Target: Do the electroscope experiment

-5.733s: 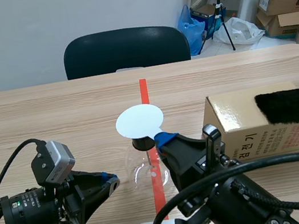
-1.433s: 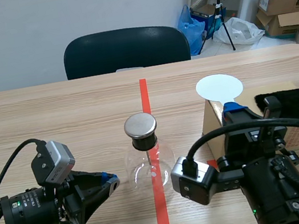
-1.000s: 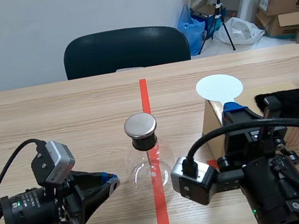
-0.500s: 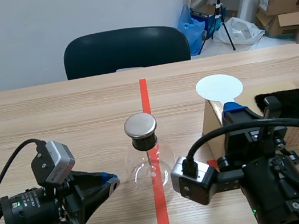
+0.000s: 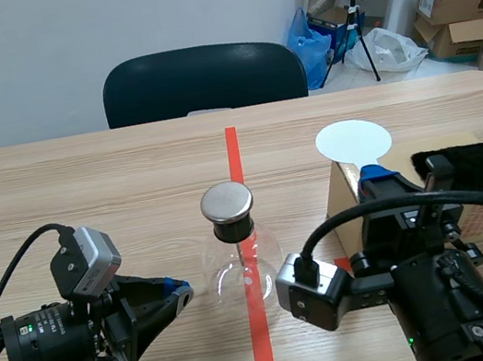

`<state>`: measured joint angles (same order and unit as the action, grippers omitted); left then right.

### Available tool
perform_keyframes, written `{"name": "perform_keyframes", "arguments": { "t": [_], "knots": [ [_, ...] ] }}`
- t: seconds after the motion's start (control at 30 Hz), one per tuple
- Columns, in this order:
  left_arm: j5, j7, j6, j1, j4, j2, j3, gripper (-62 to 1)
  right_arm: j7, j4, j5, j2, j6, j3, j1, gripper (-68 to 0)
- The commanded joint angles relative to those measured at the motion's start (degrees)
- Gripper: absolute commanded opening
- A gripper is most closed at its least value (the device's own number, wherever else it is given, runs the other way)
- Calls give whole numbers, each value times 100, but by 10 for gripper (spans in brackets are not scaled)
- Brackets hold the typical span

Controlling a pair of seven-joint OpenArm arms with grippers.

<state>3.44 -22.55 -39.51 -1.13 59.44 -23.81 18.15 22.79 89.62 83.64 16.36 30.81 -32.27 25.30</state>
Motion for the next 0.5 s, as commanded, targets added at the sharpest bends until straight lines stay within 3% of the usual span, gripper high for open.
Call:
{"name": "perform_keyframes", "arguments": {
  "t": [0.0,0.2,0.47],
  "knots": [
    [-61,-63,-9,-13,81,24,-17,-571,20,52,6,28,63,44,-55,-666],
    [-61,-63,-9,-13,81,24,-17,-571,-4,55,6,26,85,63,-52,-665],
    [-63,-63,-9,-13,81,24,-17,-571,-553,55,-459,9,127,546,0,-665]
  ]
}}
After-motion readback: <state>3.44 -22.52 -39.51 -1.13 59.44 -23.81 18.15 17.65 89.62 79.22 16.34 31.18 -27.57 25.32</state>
